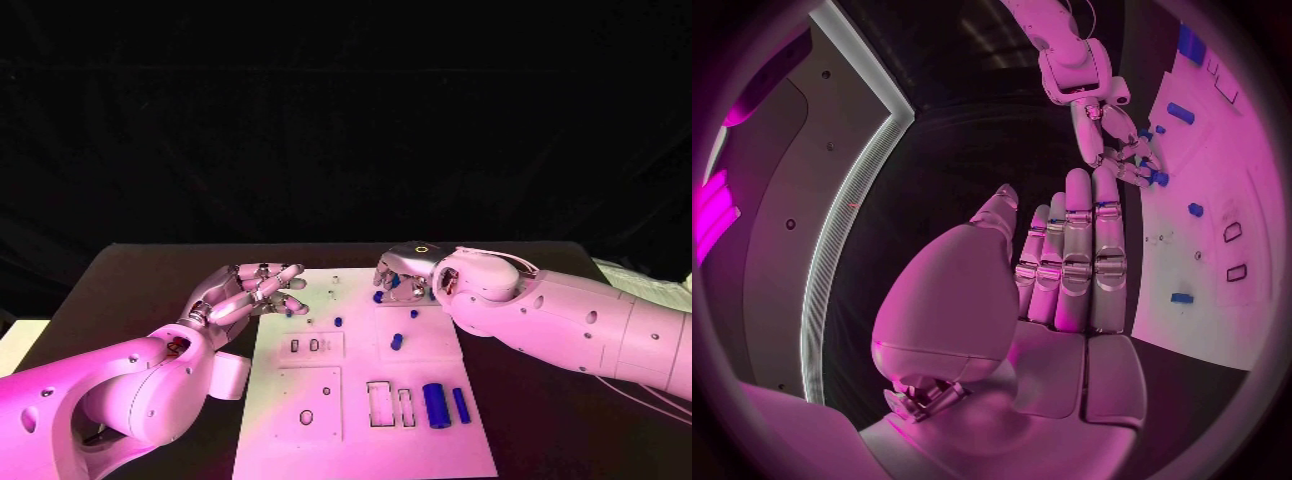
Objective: Assemble the parts on the task board
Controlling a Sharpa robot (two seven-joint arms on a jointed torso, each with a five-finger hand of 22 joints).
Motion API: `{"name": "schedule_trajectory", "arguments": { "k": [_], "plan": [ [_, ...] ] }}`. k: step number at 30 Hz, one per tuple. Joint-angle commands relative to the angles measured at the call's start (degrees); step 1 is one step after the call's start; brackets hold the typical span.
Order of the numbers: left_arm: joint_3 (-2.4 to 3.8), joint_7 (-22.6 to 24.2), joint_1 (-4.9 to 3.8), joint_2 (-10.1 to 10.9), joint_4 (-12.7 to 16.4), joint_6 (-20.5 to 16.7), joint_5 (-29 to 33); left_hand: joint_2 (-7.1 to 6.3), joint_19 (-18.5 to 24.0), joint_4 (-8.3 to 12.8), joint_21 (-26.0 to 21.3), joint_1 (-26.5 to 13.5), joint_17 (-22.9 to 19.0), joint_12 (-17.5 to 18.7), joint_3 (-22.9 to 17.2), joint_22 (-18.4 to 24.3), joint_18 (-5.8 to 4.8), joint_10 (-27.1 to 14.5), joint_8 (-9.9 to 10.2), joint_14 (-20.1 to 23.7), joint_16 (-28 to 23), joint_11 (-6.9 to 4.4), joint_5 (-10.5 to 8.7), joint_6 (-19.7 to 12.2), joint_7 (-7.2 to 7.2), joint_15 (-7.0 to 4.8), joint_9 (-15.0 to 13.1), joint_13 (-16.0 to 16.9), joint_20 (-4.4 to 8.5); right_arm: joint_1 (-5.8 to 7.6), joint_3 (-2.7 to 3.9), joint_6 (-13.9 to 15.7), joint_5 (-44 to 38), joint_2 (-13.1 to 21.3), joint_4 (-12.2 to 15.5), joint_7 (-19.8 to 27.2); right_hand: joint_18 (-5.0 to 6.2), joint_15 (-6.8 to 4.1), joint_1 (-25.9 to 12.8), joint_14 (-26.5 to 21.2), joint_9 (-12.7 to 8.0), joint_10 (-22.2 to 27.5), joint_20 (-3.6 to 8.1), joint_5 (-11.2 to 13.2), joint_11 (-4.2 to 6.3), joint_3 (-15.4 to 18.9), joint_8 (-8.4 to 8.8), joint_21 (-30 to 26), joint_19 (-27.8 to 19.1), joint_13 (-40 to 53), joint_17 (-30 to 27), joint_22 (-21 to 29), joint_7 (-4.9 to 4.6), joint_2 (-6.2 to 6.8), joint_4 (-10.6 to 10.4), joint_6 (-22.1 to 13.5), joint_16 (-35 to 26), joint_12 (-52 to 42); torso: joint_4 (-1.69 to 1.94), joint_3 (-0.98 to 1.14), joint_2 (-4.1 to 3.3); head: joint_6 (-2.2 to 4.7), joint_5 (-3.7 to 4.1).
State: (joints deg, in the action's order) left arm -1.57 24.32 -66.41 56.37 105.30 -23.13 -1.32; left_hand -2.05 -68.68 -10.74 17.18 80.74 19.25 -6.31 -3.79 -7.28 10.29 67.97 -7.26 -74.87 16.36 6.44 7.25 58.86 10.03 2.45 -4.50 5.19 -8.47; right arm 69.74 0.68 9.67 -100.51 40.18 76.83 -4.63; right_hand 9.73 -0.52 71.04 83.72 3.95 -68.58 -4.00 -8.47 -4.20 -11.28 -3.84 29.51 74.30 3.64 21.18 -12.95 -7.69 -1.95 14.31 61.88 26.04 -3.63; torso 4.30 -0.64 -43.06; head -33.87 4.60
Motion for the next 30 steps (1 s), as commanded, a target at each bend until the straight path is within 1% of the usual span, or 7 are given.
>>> {"name": "schedule_trajectory", "arguments": {
  "k": [1,12,16,20,25,27,30],
  "plan": [
    [0.06,0.02,-0.15,0.17,0.33,1.12,0.22,-0.37,-0.11,0.06,-0.22,-0.29,0.05,0.38,0.28,0.08,0.06,-0.06,0.15,0.26,-0.34,0.13,-0.11,-0.13,0.46,0.24,0.1,-0.07,-0.16,0.04,0.02,-1.81,-2.02,-0.26,-0.11,-0.55,0.61,-0.18,0.37,2.16,0.04,0.32,-0.03,0.65,0.02,-0.7,0.1,0.55,-0.09,-0.01,0.57,-0.28,0.39,0.21,-0.22,0.2,0.61,0.1,0.16,-0.09,-0.2,-0.15,0.14],
    [0.06,-0.28,-0.27,0.08,0.07,0.92,0.22,-0.37,-0.13,0.15,-0.3,-0.27,0.35,0.61,0.36,0.12,0.07,-0.17,0.36,0.3,-0.43,0.21,-0.09,-0.23,0.55,0.27,0.13,-0.07,-0.2,0.07,0.02,-3.4,-2.13,-1.06,-0.45,0.05,0.63,-0.17,0.04,2.0,0.1,-0.03,-0.02,1.73,0.14,-2.1,0.02,1.55,-0.42,0.0,1.76,-0.88,0.52,0.33,-1.07,0.77,1.85,0.08,0.47,-0.31,-0.57,-0.42,0.51],
    [0.06,-0.31,-0.28,0.13,0.02,0.82,0.22,-0.33,-0.14,0.19,-0.33,-0.23,0.45,0.68,0.36,0.13,0.07,-0.19,0.41,0.31,-0.46,0.22,-0.08,-0.25,0.57,0.29,0.14,-0.07,-0.21,0.07,0.0,-3.65,-2.13,-1.51,-0.57,0.4,0.64,-0.17,0.02,1.98,0.11,-0.07,-0.02,1.8,0.15,-2.22,0.02,1.63,-0.46,0.01,1.87,-0.94,0.52,0.35,-1.15,0.83,1.96,0.07,0.65,-0.28,-0.68,-0.58,0.53],
    [0.06,-0.4,-0.29,0.19,0.02,0.69,0.22,-0.33,-0.14,0.19,-0.33,-0.23,0.45,0.68,0.36,0.13,0.07,-0.19,0.41,0.31,-0.46,0.22,-0.08,-0.25,0.57,0.29,0.14,-0.07,-0.21,0.06,0.0,-3.9,-2.12,-1.72,-0.69,0.46,0.64,-0.23,-0.04,2.02,0.13,-0.29,-0.03,2.07,0.18,-2.83,0.0,2.07,-0.52,0.01,2.36,-1.19,0.57,0.37,-1.55,1.1,2.52,0.06,0.84,-0.36,-0.69,-0.76,0.57],
    [0.06,-0.51,-0.3,0.27,0.02,0.71,0.22,-0.31,-0.16,0.23,-0.35,-0.18,0.53,0.73,0.36,0.14,0.08,-0.2,0.46,0.31,-0.48,0.22,-0.08,-0.26,0.58,0.29,0.14,-0.06,-0.22,0.06,0.0,-4.08,-2.3,-1.71,-0.88,0.28,0.71,-0.57,0.72,2.45,0.36,-1.55,0.2,3.54,0.58,-4.81,-0.38,3.27,-0.19,0.09,3.5,-1.88,0.87,-0.4,-2.07,2.48,4.1,-0.07,0.93,-0.46,-0.72,-0.9,0.61],
    [0.06,-0.57,-0.3,0.32,0.02,0.74,0.22,-0.31,-0.16,0.23,-0.35,-0.18,0.53,0.73,0.36,0.14,0.08,-0.2,0.46,0.31,-0.48,0.22,-0.08,-0.26,0.58,0.29,0.14,-0.06,-0.22,0.06,0.0,-3.86,-2.78,-1.71,-0.9,0.16,0.73,-0.82,1.64,2.55,0.54,-2.36,0.4,5.23,0.81,-6.32,-0.64,3.99,0.0,0.13,4.14,-2.3,1.02,-1.16,-2.1,3.36,5.01,-0.14,0.94,-0.46,-0.77,-0.88,0.58],
    [0.06,-0.65,-0.31,0.37,0.01,0.81,0.22,-0.31,-0.16,0.23,-0.35,-0.18,0.53,0.73,0.36,0.14,0.08,-0.2,0.46,0.31,-0.48,0.22,-0.08,-0.26,0.58,0.29,0.14,-0.06,-0.22,0.06,0.0,-3.35,-3.47,-1.74,-0.93,0.05,0.73,-1.25,3.03,2.62,0.97,-4.13,0.79,5.57,1.23,-8.41,-1.18,5.27,0.4,0.28,5.15,-3.07,1.15,-1.79,-1.82,4.91,6.51,-0.38,0.91,-0.42,-0.82,-0.88,0.52]
  ]
}}
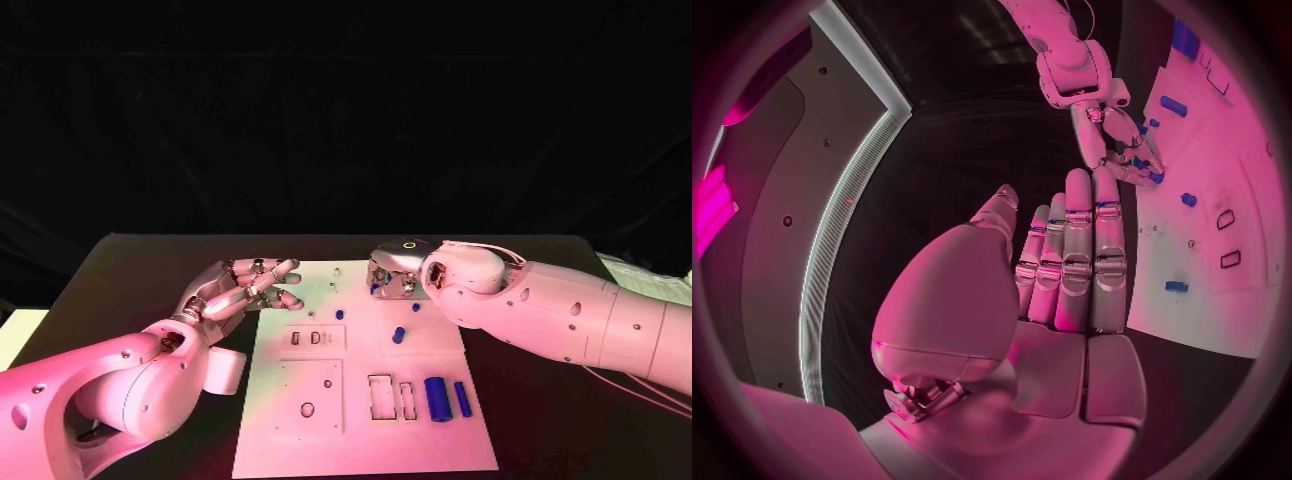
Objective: Assemble the parts on the task board
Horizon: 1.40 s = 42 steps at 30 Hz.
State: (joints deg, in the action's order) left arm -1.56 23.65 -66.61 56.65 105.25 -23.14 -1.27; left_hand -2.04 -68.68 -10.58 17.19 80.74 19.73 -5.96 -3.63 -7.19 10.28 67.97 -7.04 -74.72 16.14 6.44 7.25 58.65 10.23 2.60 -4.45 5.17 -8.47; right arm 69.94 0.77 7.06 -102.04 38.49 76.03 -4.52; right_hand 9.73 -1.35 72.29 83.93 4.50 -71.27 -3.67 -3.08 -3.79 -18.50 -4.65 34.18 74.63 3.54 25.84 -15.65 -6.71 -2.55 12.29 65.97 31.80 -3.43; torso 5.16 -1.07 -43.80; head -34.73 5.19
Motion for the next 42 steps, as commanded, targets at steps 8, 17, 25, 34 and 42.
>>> {"name": "schedule_trajectory", "arguments": {
  "k": [8,17,25,34,42],
  "plan": [
    [0.05,-0.15,-0.13,0.13,0.1,0.95,0.17,-0.23,-0.2,0.13,-0.37,-0.12,0.2,0.47,0.19,0.06,0.1,-0.22,0.32,0.14,-0.28,0.25,-0.07,-0.07,0.39,0.14,0.1,-0.04,-0.23,-0.14,-0.1,0.3,-2.52,-0.21,-0.22,-0.29,0.58,-0.51,2.14,1.72,0.91,-2.43,0.76,0.16,0.86,-4.39,-0.07,3.39,-0.58,0.25,2.82,-2.27,0.05,0.2,-0.01,1.51,3.97,-0.12,0.24,-0.12,-0.19,0.04,0.09],
    [0.05,-0.32,-0.15,0.14,0.14,1.1,0.17,-0.08,-0.25,0.31,-0.44,0.1,0.52,0.68,0.13,0.1,0.11,-0.27,0.48,0.18,-0.38,0.27,-0.06,-0.09,0.43,0.15,0.11,-0.03,-0.24,-0.13,-0.04,6.41,-2.51,-0.36,0.23,-1.69,0.59,-0.4,2.19,1.07,1.13,-1.93,0.68,0.15,0.71,-6.35,0.46,5.31,-1.64,0.19,4.09,-3.65,-0.21,1.58,-0.51,1.51,5.64,-0.08,0.45,-0.22,-0.26,0.41,0.04],
    [0.05,-0.32,-0.15,-0.01,0.12,1.28,0.17,-0.01,-0.22,0.43,-0.53,0.23,0.7,0.81,0.11,0.13,0.1,-0.31,0.58,0.31,-0.52,0.3,-0.06,-0.1,0.45,0.18,0.11,-0.02,-0.26,-0.02,0.32,12.16,-2.54,-1.6,-0.26,-3.27,0.61,-0.4,2.4,0.95,1.23,-1.91,0.63,0.14,0.66,-7.23,0.62,6.26,-2.02,0.2,5.32,-4.32,-0.33,2.17,-0.68,1.57,7.01,-0.1,0.72,-0.31,-0.37,0.66,-0.05],
    [0.05,-0.22,-0.25,0.28,0.37,1.3,0.17,0.05,-0.19,0.54,-0.6,0.35,0.87,0.93,0.08,0.17,0.1,-0.33,0.67,0.41,-0.65,0.32,-0.05,-0.09,0.47,0.21,0.11,-0.02,-0.28,0.19,0.55,16.78,-2.43,-3.64,-1.19,-3.29,0.61,-0.27,2.58,0.43,1.3,-1.61,0.54,0.05,0.5,-8.3,0.8,7.31,-2.73,0.18,5.37,-5.08,-0.48,2.99,-0.92,1.48,7.24,-0.06,1.19,-0.51,-0.7,0.77,0.05],
    [0.05,-0.17,-0.73,0.24,0.41,1.47,0.17,0.09,-0.18,0.62,-0.65,0.44,0.96,0.99,0.05,0.19,0.1,-0.31,0.71,0.46,-0.72,0.31,-0.05,-0.06,0.44,0.21,0.11,-0.01,-0.29,0.23,0.59,17.17,-2.19,-5.93,-3.28,-2.39,0.63,-0.22,2.54,0.29,1.31,-1.45,0.49,0.03,0.43,-8.74,0.87,7.74,-3.05,0.17,5.67,-5.39,-0.55,3.22,-1.17,1.4,7.59,-0.05,1.92,-0.74,-1.23,1.05,0.58]
  ]
}}
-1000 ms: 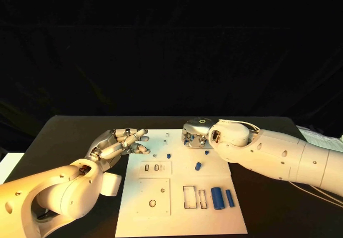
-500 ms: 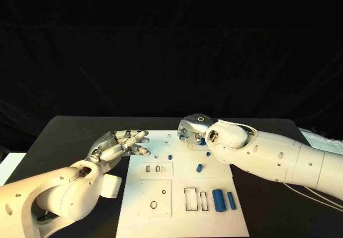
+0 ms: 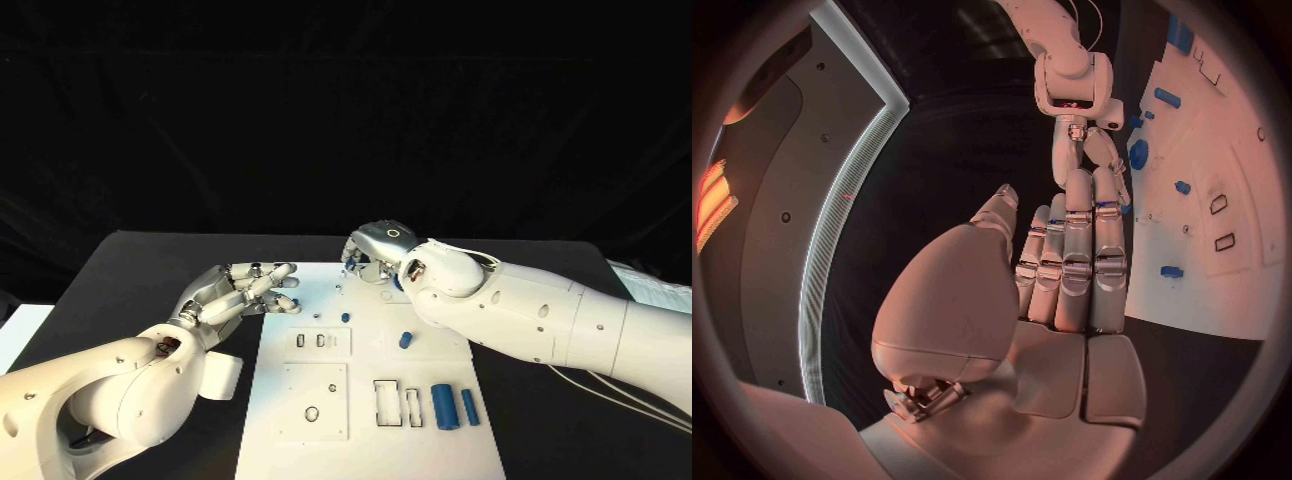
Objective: Assemble the parts on the task board
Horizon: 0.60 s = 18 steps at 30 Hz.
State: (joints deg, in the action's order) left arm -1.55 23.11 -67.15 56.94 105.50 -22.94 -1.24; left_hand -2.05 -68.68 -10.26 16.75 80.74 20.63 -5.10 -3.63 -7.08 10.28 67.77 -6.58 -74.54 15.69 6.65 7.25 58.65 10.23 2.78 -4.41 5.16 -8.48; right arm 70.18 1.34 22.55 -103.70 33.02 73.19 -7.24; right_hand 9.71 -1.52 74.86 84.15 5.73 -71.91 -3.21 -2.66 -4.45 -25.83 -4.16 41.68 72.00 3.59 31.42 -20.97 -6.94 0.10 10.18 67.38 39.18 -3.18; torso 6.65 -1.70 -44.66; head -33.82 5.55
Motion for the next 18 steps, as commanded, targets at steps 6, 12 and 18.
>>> {"name": "schedule_trajectory", "arguments": {
  "k": [6,12,18],
  "plan": [
    [0.05,0.31,-0.28,-0.19,-0.01,1.35,0.15,0.1,-0.17,0.33,-0.23,0.47,0.1,0.16,0.05,0.09,0.1,-0.12,0.27,0.3,-0.3,0.11,-0.05,-0.06,0.44,0.04,0.07,0.0,-0.29,-0.05,0.03,0.2,-0.25,-1.22,-1.13,0.88,0.66,-0.03,-0.1,0.02,0.08,-0.74,0.0,-0.4,1.06,-1.54,0.4,0.43,-0.55,0.12,0.22,-0.2,-0.35,0.74,0.82,-0.04,0.38,-0.31,0.66,-0.28,-0.6,0.13,0.41],
    [0.05,0.29,-0.31,-0.16,-0.01,1.4,0.15,0.1,-0.17,0.34,-0.24,0.48,0.13,0.18,0.05,0.1,0.1,-0.13,0.28,0.32,-0.32,0.11,-0.05,-0.05,0.43,0.04,0.07,0.0,-0.29,-0.1,0.03,-2.06,-0.18,-1.55,-1.66,0.96,0.66,0.0,-0.27,-0.01,0.11,-0.74,-0.04,-0.39,1.05,-1.65,0.38,0.64,-0.72,0.13,0.52,-0.36,-0.34,0.89,0.59,-0.02,0.69,-0.34,0.69,-0.33,-0.67,-0.01,0.33],
    [0.05,0.28,-0.33,-0.13,0.04,1.45,0.15,0.11,-0.16,0.37,-0.26,0.5,0.17,0.22,0.05,0.11,0.1,-0.14,0.3,0.34,-0.35,0.12,-0.05,-0.05,0.43,0.04,0.07,0.0,-0.29,-0.15,0.02,-4.32,-0.41,-1.89,-2.36,0.25,0.66,0.0,-0.42,-0.04,0.13,-0.76,-0.08,-0.36,1.06,-1.68,0.37,0.79,-0.83,0.15,0.67,-0.47,-0.32,1.03,0.39,0.02,0.86,-0.36,0.69,-0.38,-0.72,-0.08,0.28]
  ]
}}
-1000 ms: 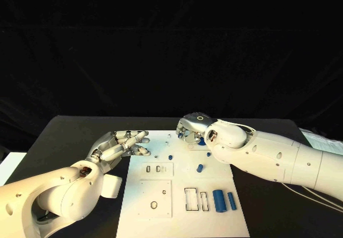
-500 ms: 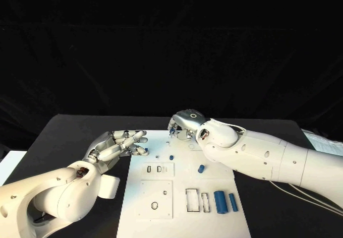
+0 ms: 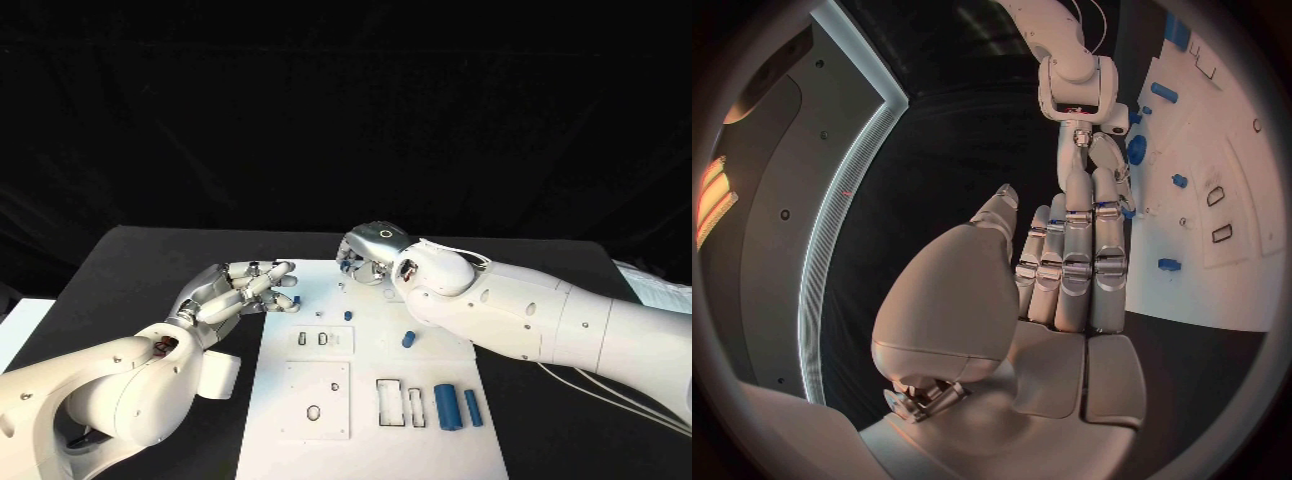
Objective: Assemble the parts on the task board
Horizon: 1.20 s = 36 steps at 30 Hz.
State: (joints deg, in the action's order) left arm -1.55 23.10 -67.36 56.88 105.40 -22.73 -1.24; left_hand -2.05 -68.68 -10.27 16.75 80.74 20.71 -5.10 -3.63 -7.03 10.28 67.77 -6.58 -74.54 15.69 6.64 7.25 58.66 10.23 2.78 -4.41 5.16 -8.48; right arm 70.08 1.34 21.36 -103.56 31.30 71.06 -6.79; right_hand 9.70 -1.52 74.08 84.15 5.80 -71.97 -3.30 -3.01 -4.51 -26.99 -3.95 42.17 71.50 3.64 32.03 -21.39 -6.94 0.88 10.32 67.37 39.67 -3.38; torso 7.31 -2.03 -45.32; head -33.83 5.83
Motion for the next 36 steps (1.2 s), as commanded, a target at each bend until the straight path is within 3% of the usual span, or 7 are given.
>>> {"name": "schedule_trajectory", "arguments": {
  "k": [1,11,18,29,32,36],
  "plan": [
    [0.05,0.28,-0.12,-0.07,0.14,1.27,0.14,0.11,-0.16,0.37,-0.26,0.5,0.09,0.21,0.06,0.05,0.1,-0.14,0.31,0.34,-0.35,0.12,-0.05,-0.05,0.43,0.04,0.07,0.0,-0.29,-0.06,0.01,-3.51,-0.73,-0.22,-0.32,-0.52,0.66,0.0,0.33,-0.03,0.07,-0.69,0.01,0.0,1.12,-0.52,0.16,0.33,-0.36,0.09,0.21,-0.07,-0.33,0.29,0.22,0.01,0.51,-0.15,0.05,-0.04,-0.07,-0.11,0.06],
    [0.05,0.23,-0.13,-0.05,0.18,1.38,0.14,0.11,-0.16,0.39,-0.27,0.51,0.13,0.24,0.06,0.06,0.1,-0.15,0.32,0.35,-0.38,0.12,-0.05,-0.04,0.43,0.05,0.07,0.0,-0.3,-0.1,0.0,-4.58,-1.77,-0.79,-1.07,-3.02,0.68,0.02,0.0,-0.02,0.04,-0.34,-0.08,0.0,1.07,-0.62,0.26,0.73,-0.61,0.05,0.95,-0.35,-0.34,0.78,-0.21,-0.25,1.3,-0.07,0.07,-0.16,-0.16,0.33,0.09],
    [0.05,0.24,-0.15,-0.05,0.25,1.48,0.14,0.12,-0.15,0.4,-0.29,0.52,0.15,0.27,0.06,0.06,0.1,-0.16,0.33,0.36,-0.4,0.13,-0.06,-0.03,0.42,0.05,0.07,-0.01,-0.3,-0.11,-0.02,-4.44,-1.91,-1.6,-1.96,-3.55,0.7,0.28,-0.43,-0.25,-0.15,1.02,-0.31,-0.01,0.76,-1.21,0.42,1.39,-1.11,-0.03,1.4,-0.81,-0.59,1.52,-1.15,-1.37,1.9,-0.02,0.16,-0.19,-0.22,0.18,0.14],
    [0.05,0.19,-0.23,0.04,0.27,1.45,0.14,0.12,-0.15,0.4,-0.29,0.52,0.15,0.27,0.06,0.06,0.1,-0.16,0.33,0.36,-0.4,0.13,-0.06,-0.03,0.42,0.05,0.07,-0.01,-0.3,-0.14,-0.08,-3.97,-0.77,-2.01,-2.56,-3.27,0.65,1.99,-1.98,-1.8,-1.84,12.28,-1.71,0.14,-1.32,-0.43,0.52,1.53,-2.92,-0.2,-0.22,-0.98,-1.71,5.41,-3.8,-9.07,0.41,0.0,0.08,-0.25,-0.25,0.1,0.07],
    [0.05,0.14,-0.27,0.1,0.21,1.49,0.14,0.12,-0.15,0.4,-0.29,0.52,0.15,0.27,0.06,0.06,0.1,-0.16,0.33,0.36,-0.4,0.13,-0.06,-0.03,0.42,0.05,0.07,-0.01,-0.3,-0.14,-0.08,-2.75,-0.41,-1.48,-1.91,-3.3,0.76,2.46,-0.94,-2.08,-2.02,15.47,-2.27,0.17,-1.88,1.32,0.41,1.15,-3.4,-0.09,-0.64,-0.68,-1.6,6.0,-5.03,-11.48,-0.14,-0.18,0.08,-0.22,-0.25,0.09,0.07],
    [0.04,0.1,-0.31,0.31,0.08,1.5,0.15,0.12,-0.15,0.44,-0.32,0.54,0.24,0.34,0.07,0.08,0.1,-0.19,0.37,0.39,-0.45,0.13,-0.07,-0.01,0.43,0.05,0.07,-0.01,-0.31,-0.15,0.02,-1.59,0.84,0.68,0.68,-3.33,0.85,2.39,-0.56,-1.8,-1.89,14.79,-2.29,0.1,-1.73,1.84,0.24,1.18,-3.28,0.05,-0.71,-0.63,-1.96,5.93,-5.67,-11.28,-0.1,-0.55,-0.01,-0.17,-0.26,0.17,0.11]
  ]
}}
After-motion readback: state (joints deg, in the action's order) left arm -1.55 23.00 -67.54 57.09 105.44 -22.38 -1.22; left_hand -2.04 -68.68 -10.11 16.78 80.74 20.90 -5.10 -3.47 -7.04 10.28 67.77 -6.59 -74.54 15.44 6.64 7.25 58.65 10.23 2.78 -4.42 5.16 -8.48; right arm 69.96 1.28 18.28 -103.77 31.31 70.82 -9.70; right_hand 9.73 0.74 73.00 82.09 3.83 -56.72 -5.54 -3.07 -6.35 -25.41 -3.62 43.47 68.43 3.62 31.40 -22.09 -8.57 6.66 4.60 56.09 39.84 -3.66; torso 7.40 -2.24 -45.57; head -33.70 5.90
